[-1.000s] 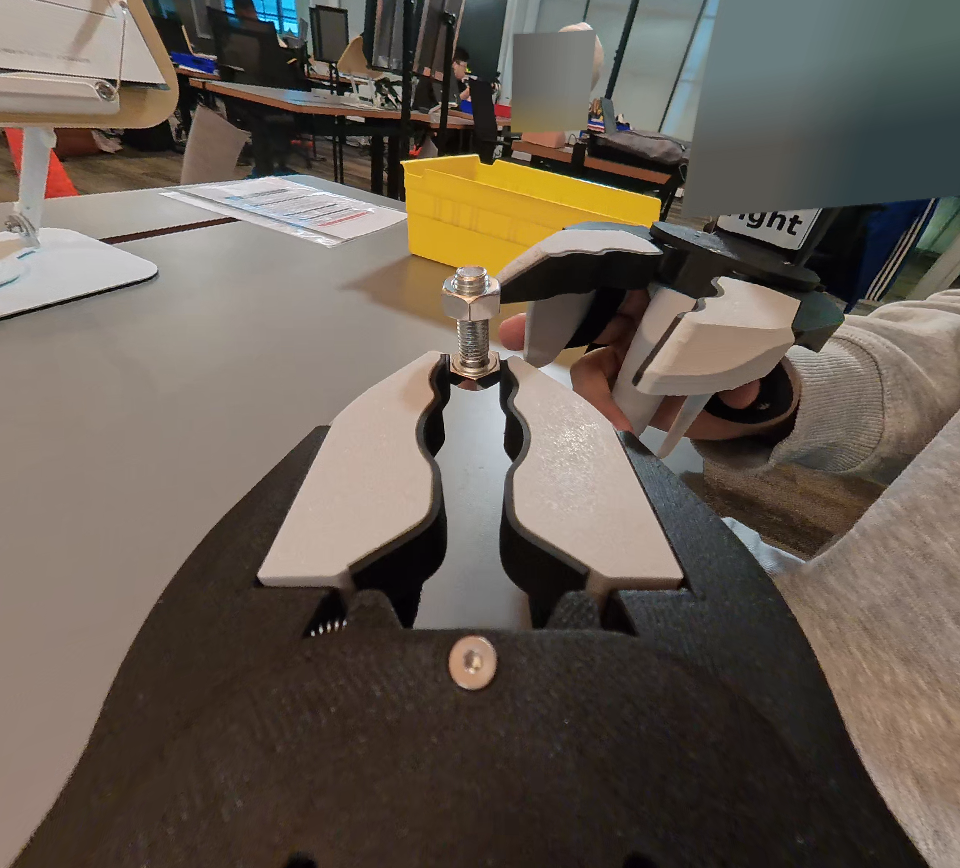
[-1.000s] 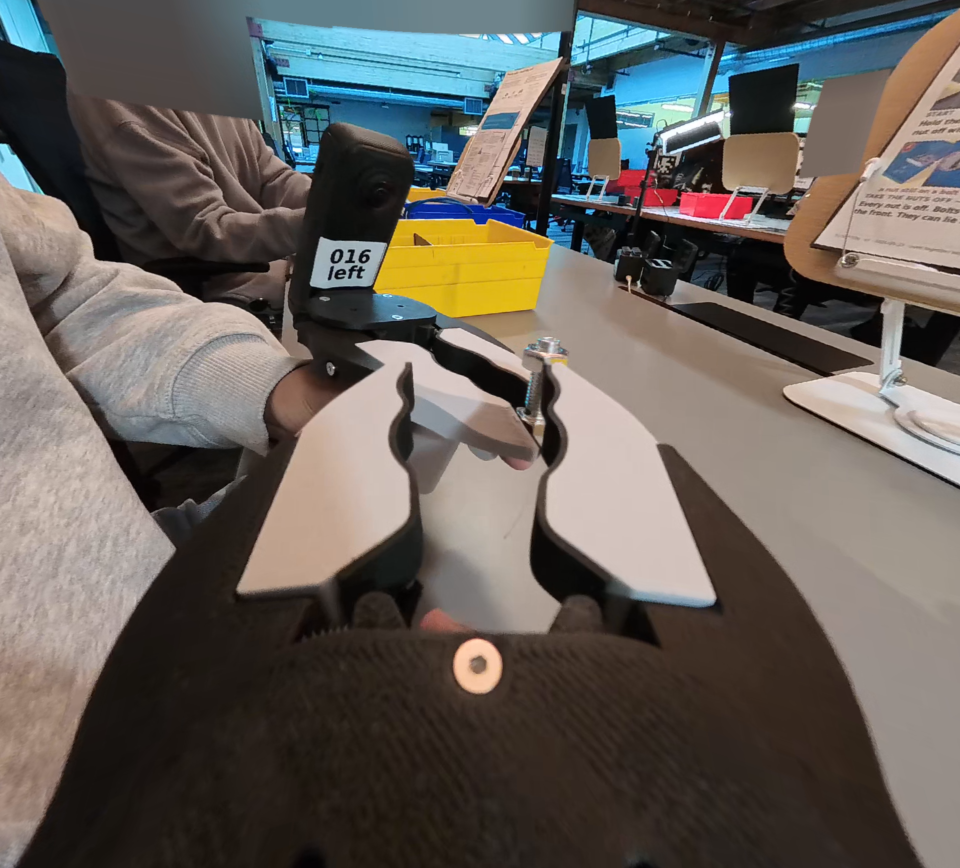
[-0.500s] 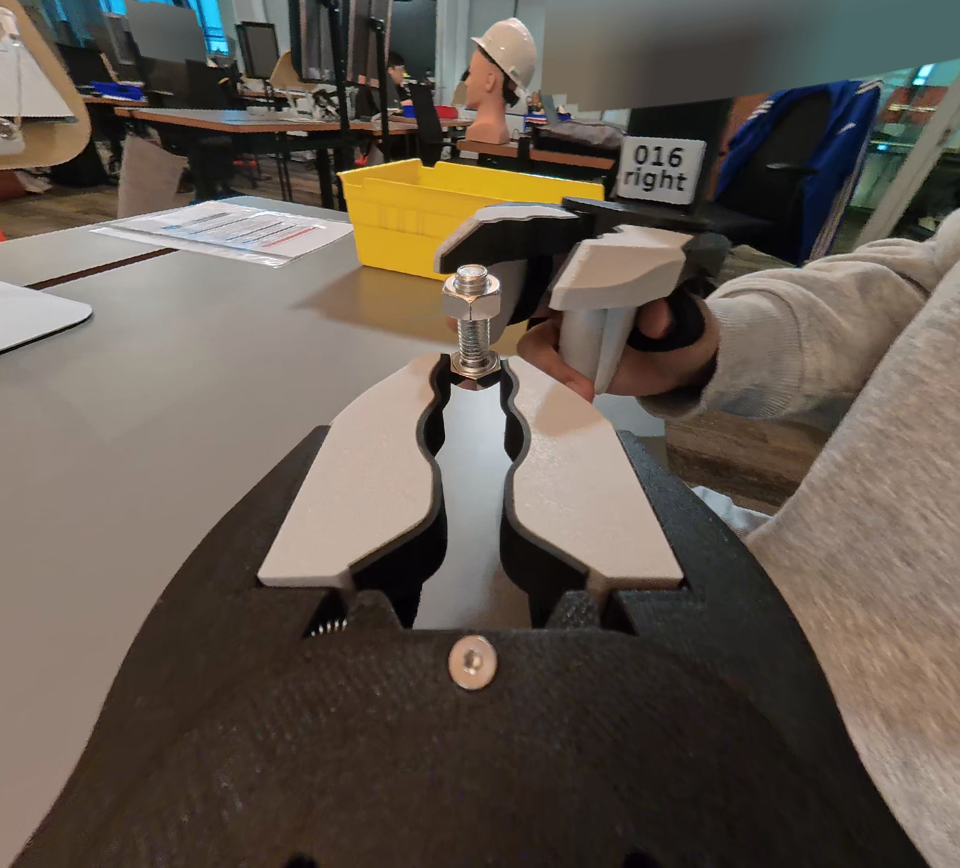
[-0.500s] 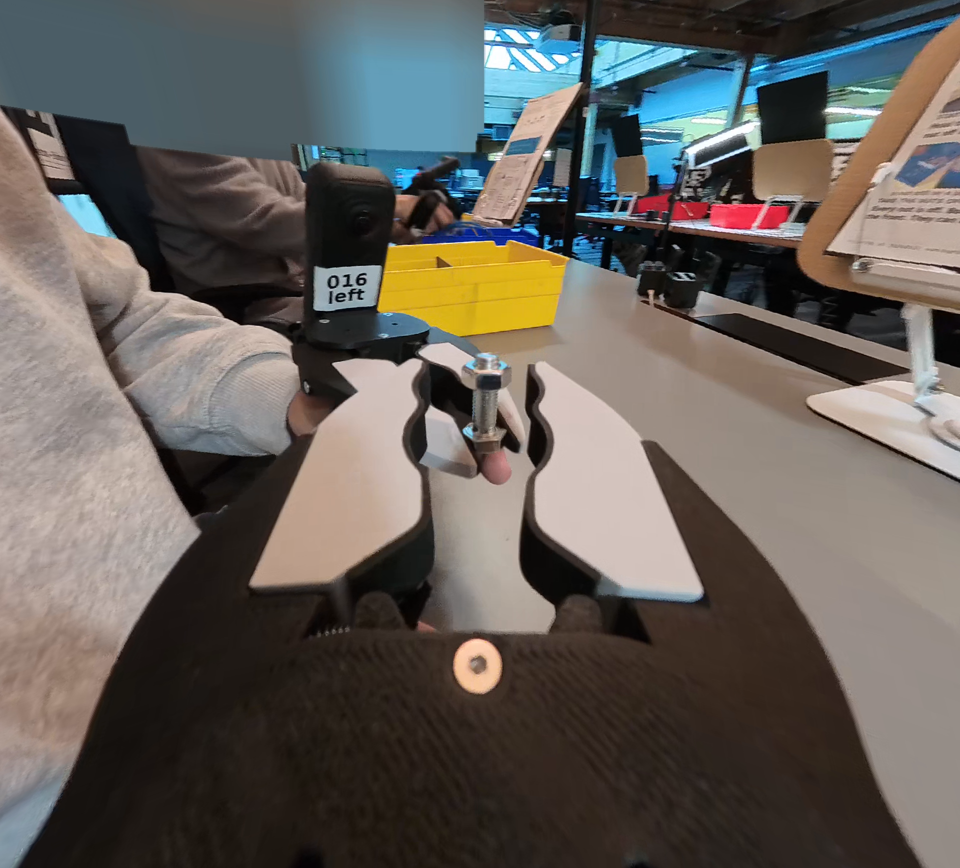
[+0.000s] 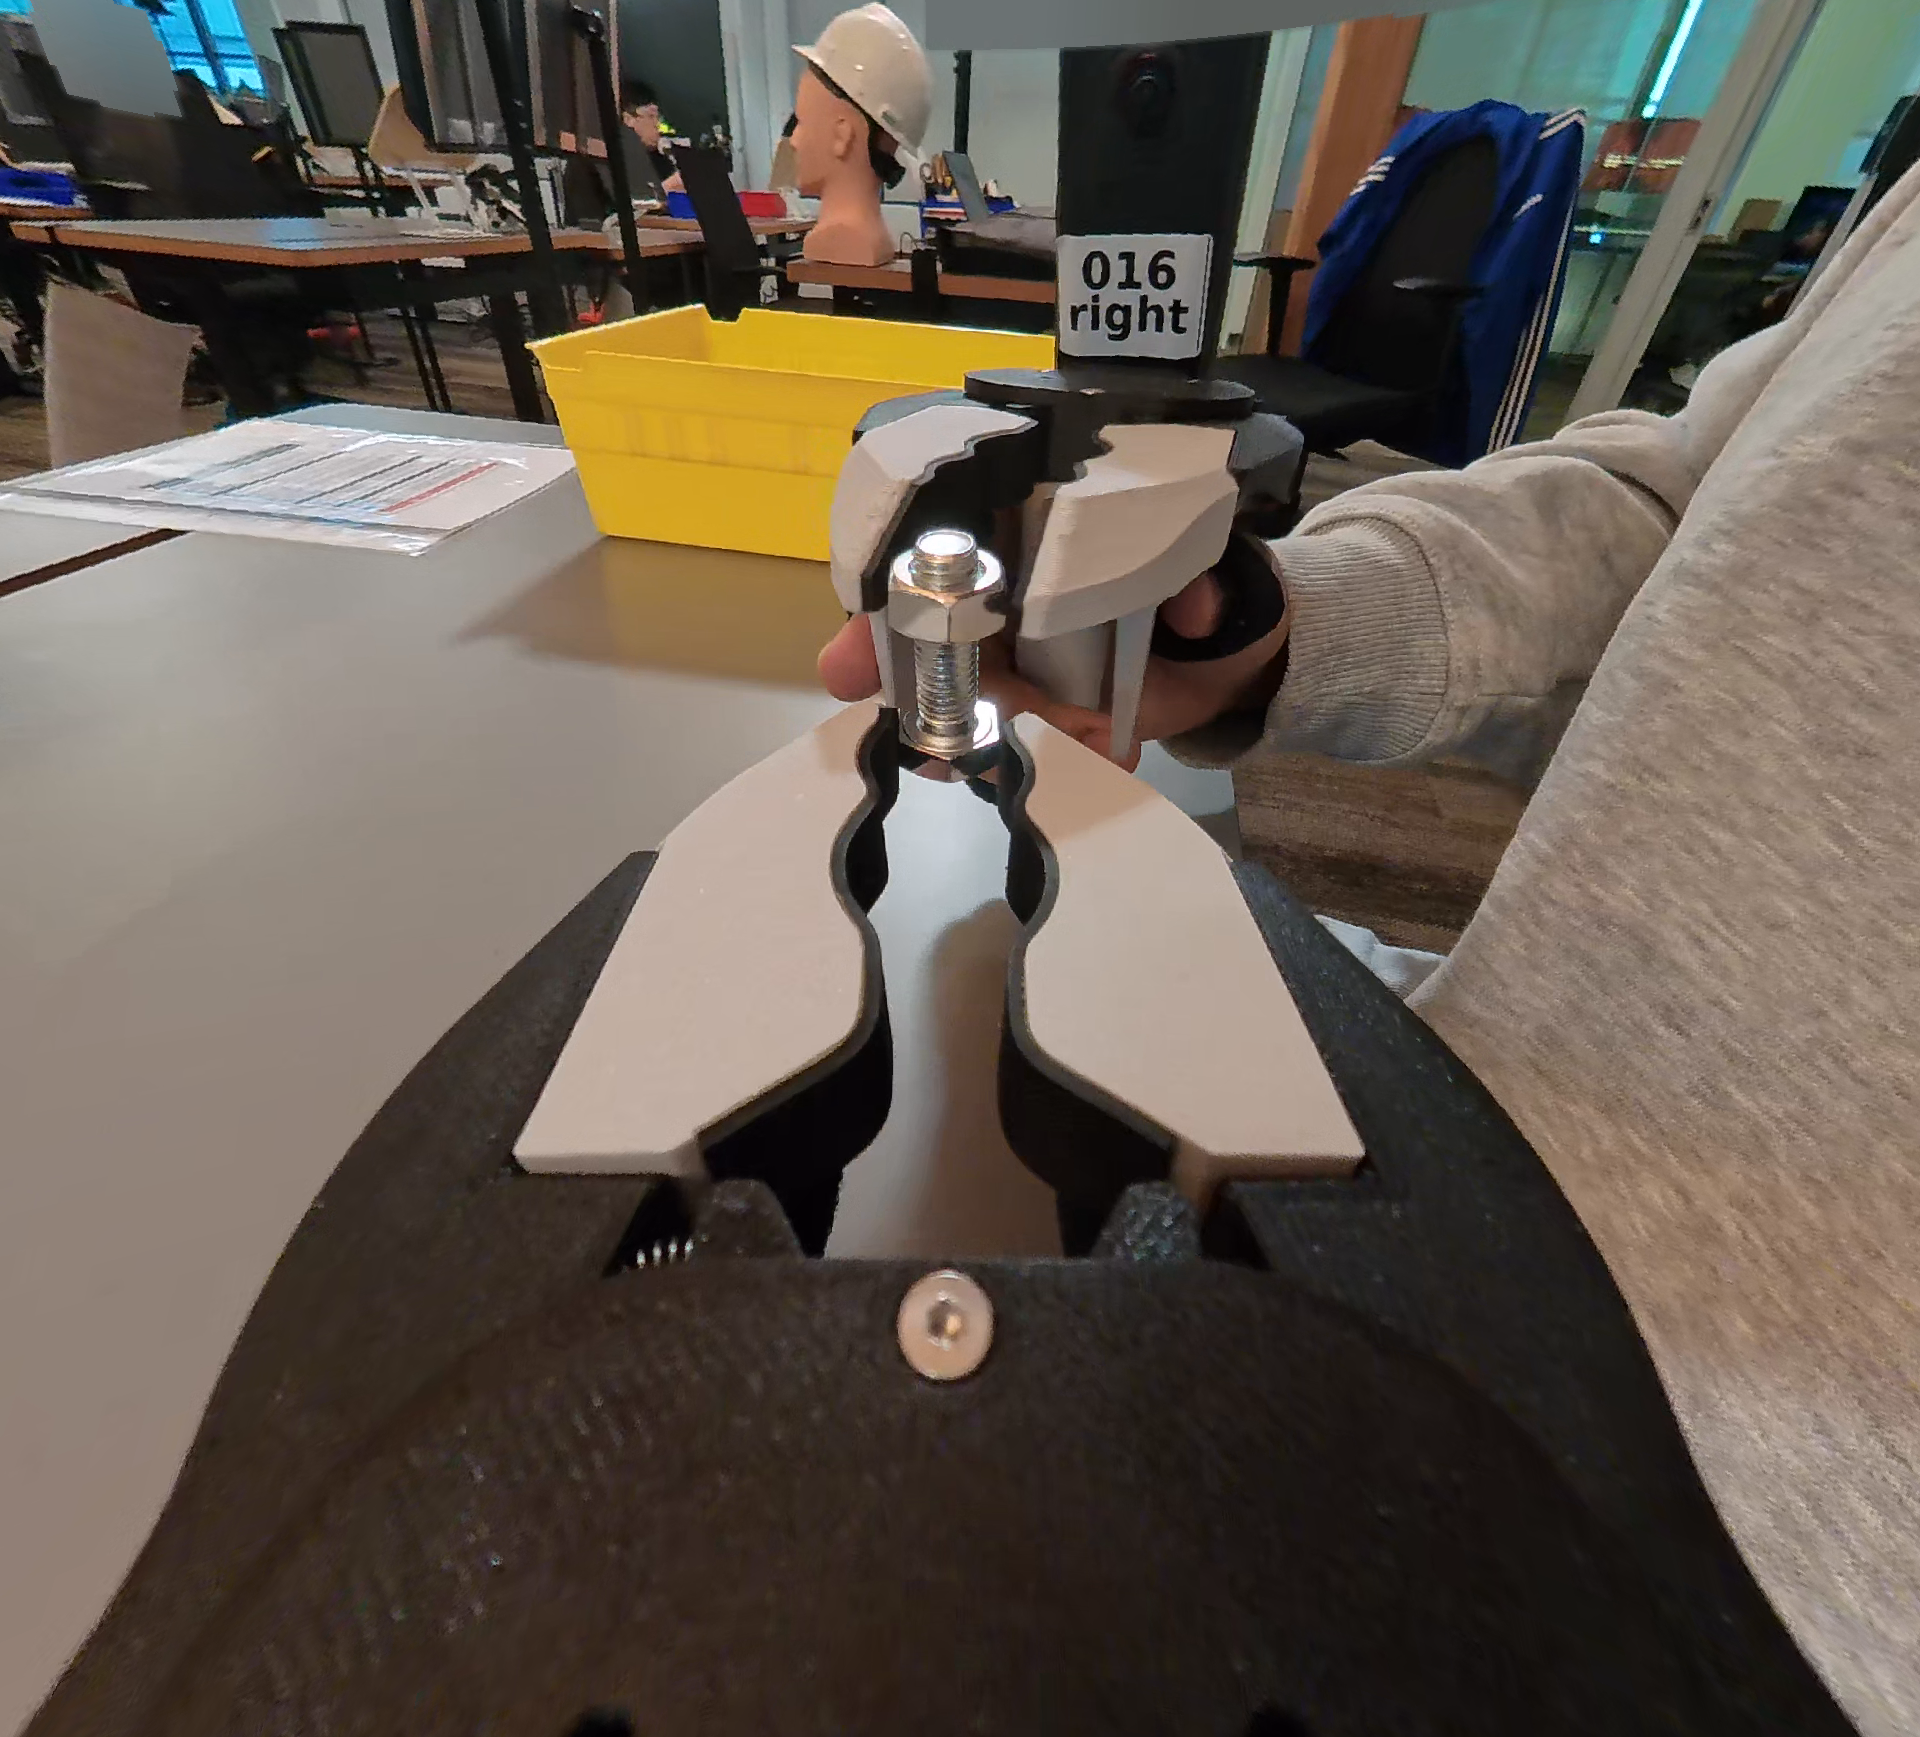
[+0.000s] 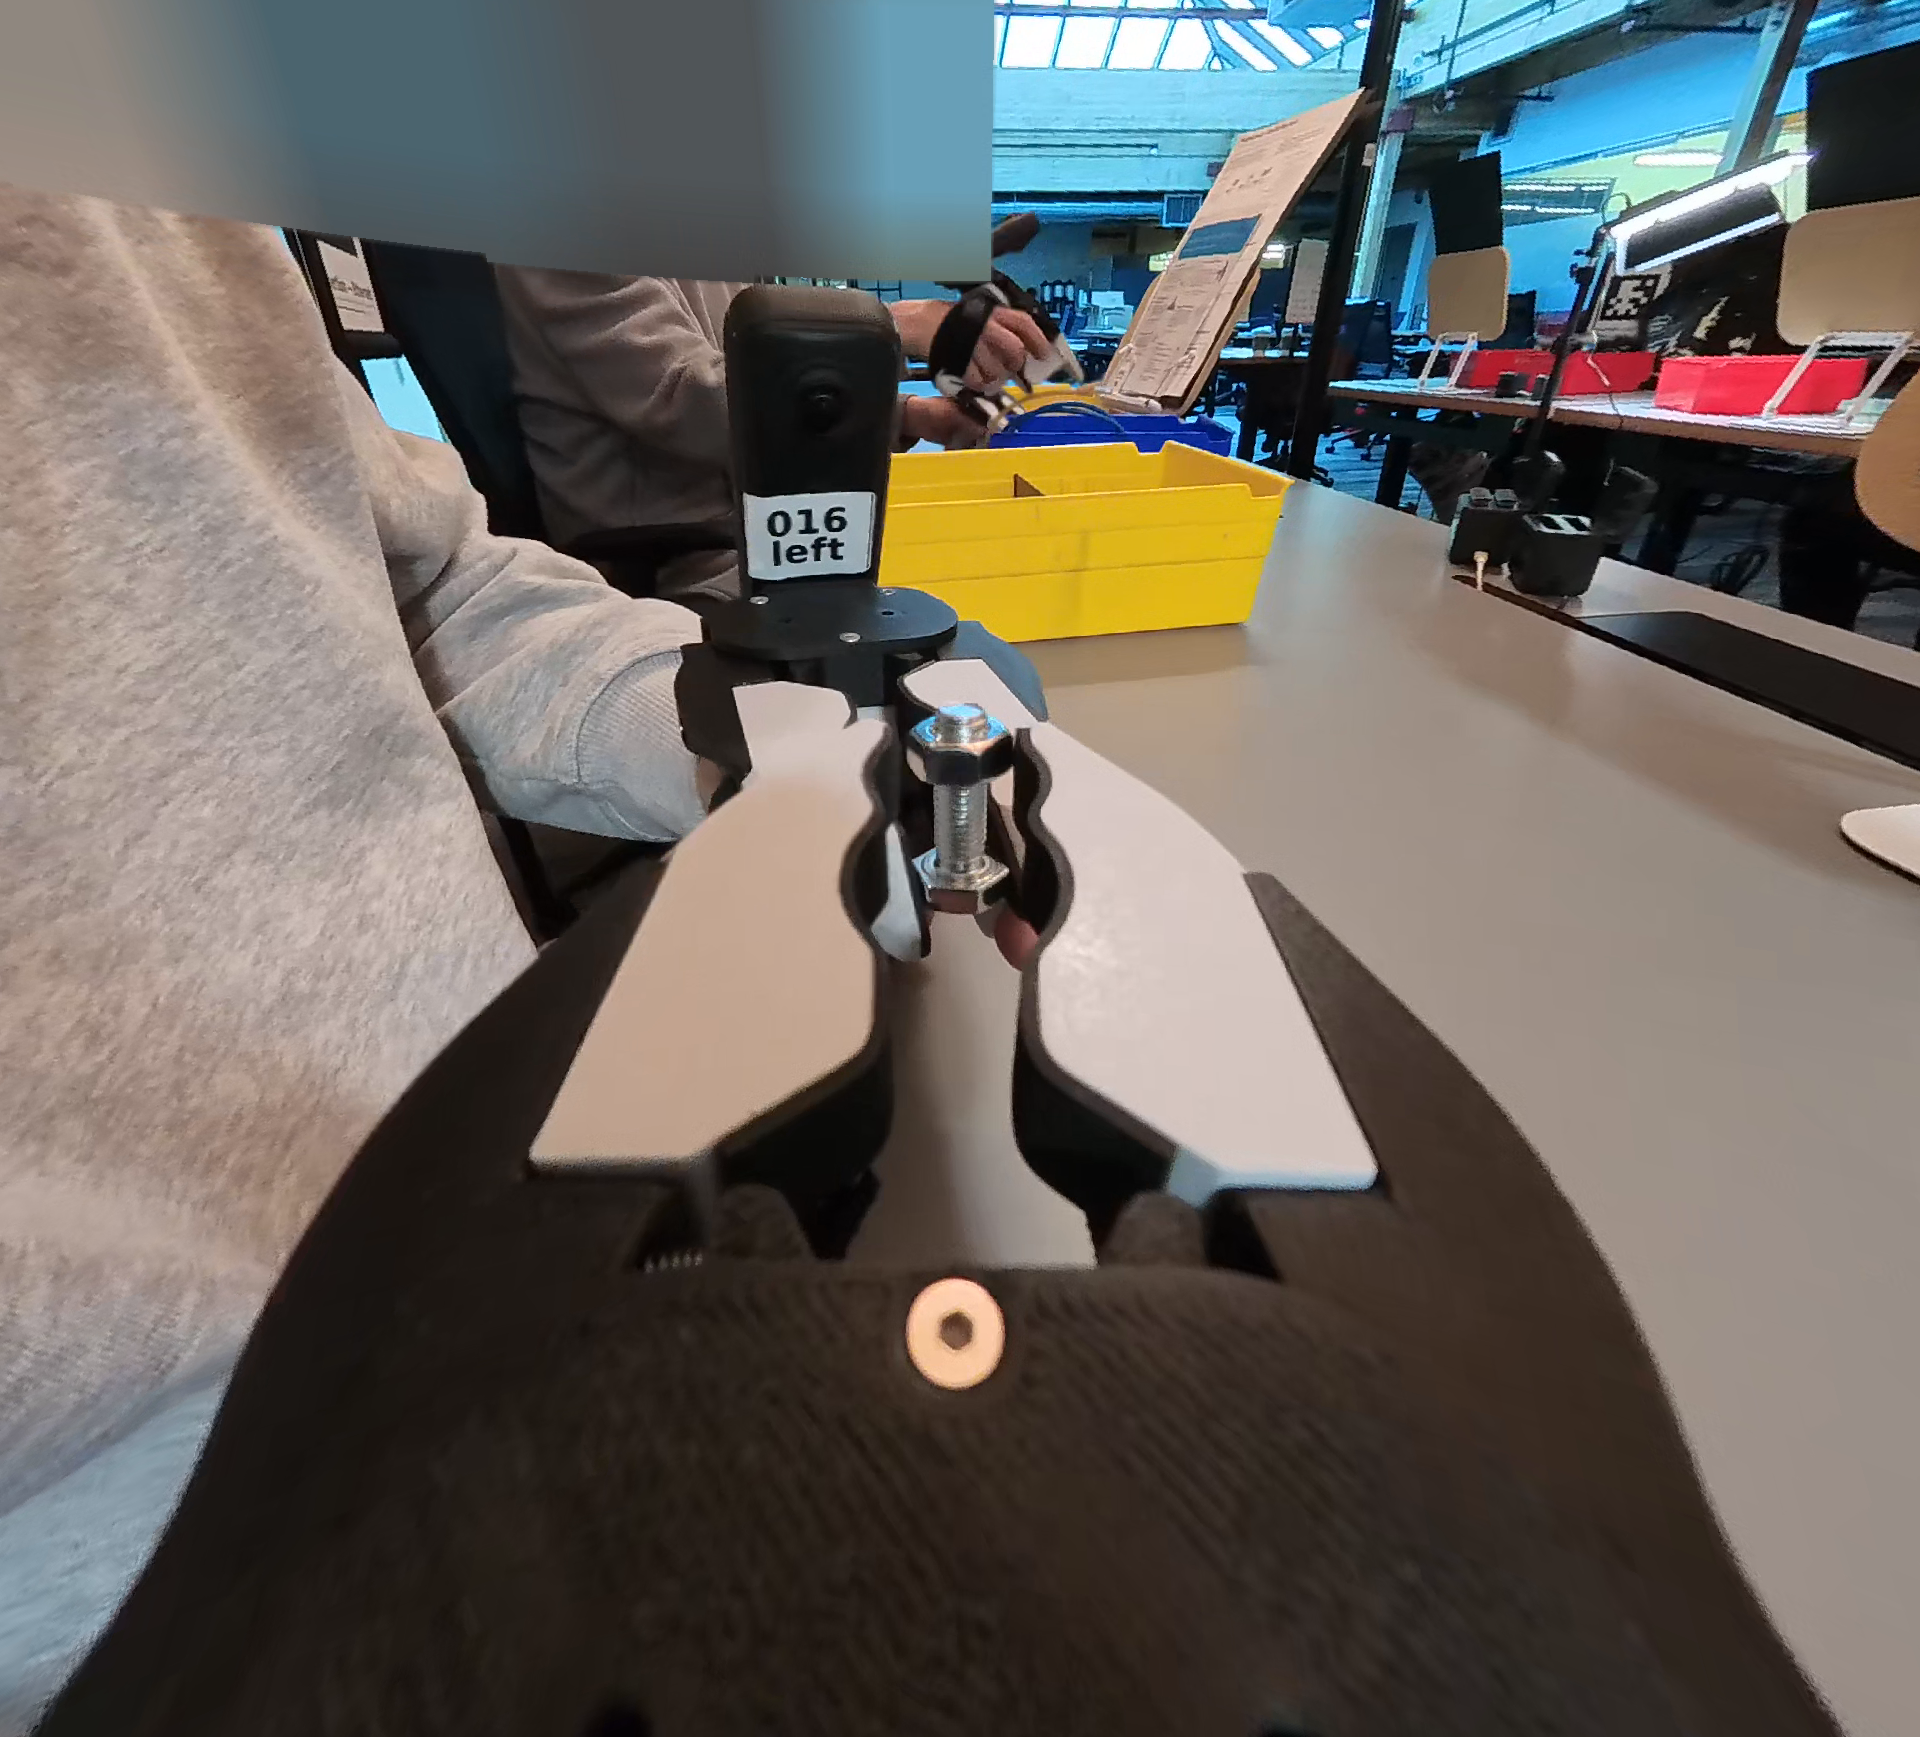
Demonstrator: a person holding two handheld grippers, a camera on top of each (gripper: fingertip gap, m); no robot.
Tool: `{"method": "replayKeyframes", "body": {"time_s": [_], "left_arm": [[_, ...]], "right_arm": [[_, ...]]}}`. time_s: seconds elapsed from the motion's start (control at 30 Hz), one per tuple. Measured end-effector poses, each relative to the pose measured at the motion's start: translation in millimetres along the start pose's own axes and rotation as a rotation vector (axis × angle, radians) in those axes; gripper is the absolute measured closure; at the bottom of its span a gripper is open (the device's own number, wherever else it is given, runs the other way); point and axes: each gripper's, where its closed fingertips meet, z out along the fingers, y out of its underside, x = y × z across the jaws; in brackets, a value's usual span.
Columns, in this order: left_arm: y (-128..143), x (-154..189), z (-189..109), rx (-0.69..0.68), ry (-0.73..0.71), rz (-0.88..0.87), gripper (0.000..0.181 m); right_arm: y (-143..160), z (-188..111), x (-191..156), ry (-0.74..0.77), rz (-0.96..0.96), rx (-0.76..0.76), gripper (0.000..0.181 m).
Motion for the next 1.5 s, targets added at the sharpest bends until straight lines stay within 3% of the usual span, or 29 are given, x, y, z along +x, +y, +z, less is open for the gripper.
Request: {"method": "replayKeyframes", "body": {"time_s": [0.6, 1.5], "left_arm": [[0, -17, -3, 0.001, -0.099, -0.023, 0.162], [2, -19, -2, -0.009, -0.105, -0.049, 0.155]], "right_arm": [[2, 3, 16, 0.188, -0.080, -0.038, 0.162], [5, 0, 22, 0.201, -0.023, -0.047, 0.162]]}}
